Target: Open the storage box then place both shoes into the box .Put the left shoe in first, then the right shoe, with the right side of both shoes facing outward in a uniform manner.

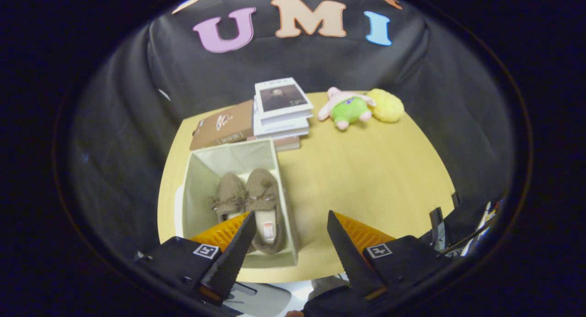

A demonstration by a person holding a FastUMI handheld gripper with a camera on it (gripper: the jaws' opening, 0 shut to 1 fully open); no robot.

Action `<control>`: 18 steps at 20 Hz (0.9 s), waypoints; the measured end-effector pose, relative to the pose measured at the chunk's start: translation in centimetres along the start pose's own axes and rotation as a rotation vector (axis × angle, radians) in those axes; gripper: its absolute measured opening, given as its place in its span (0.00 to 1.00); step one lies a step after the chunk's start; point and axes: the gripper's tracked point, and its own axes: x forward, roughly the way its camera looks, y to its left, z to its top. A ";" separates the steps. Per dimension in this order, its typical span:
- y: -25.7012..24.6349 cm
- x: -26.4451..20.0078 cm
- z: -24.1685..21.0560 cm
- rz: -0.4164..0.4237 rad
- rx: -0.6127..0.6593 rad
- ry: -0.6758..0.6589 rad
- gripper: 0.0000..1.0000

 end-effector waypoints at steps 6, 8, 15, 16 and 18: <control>-6.2 -0.6 6.8 0.009 0.062 -0.361 0.98; -7.6 -1.2 7.9 0.002 0.022 -0.449 0.98; -5.7 -5.5 13.1 0.159 -0.048 -0.770 0.98; -5.6 -6.0 13.4 0.174 -0.058 -0.794 0.98; -6.2 -6.0 13.5 0.165 -0.066 -0.816 0.98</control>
